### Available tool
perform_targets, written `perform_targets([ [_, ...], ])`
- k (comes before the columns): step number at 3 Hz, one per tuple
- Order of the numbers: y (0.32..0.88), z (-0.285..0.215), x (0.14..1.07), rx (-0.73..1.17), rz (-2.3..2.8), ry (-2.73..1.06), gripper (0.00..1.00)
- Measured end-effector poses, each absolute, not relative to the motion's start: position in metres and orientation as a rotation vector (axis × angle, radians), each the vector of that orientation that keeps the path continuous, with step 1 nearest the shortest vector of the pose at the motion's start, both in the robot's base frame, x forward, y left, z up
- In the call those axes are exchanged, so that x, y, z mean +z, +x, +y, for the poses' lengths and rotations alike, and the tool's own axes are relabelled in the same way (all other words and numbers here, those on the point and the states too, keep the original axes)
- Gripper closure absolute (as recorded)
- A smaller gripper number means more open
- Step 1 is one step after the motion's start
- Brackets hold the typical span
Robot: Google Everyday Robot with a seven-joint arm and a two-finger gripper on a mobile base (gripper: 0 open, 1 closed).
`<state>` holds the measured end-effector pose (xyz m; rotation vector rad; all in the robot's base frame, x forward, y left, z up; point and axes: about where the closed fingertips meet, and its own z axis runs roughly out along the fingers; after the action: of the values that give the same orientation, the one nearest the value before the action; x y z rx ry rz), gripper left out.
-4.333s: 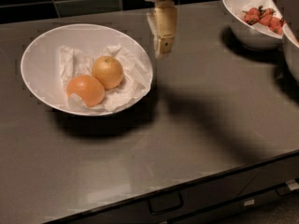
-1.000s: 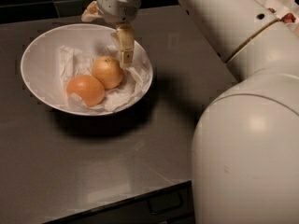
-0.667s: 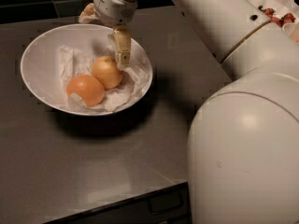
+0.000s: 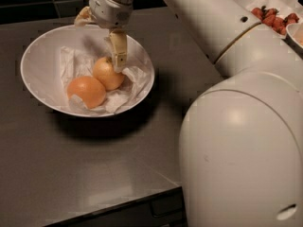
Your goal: Pick orange from white bowl
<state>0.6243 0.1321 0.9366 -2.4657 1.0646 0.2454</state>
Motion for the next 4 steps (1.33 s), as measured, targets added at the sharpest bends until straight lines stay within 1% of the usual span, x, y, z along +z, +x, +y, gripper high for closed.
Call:
perform_targets([
  [3,0.619,0.131,0.988,0.09,1.021,-2.474,0.0],
  [4,0.619,0.131,0.988,0.09,1.02,-2.474,0.0],
])
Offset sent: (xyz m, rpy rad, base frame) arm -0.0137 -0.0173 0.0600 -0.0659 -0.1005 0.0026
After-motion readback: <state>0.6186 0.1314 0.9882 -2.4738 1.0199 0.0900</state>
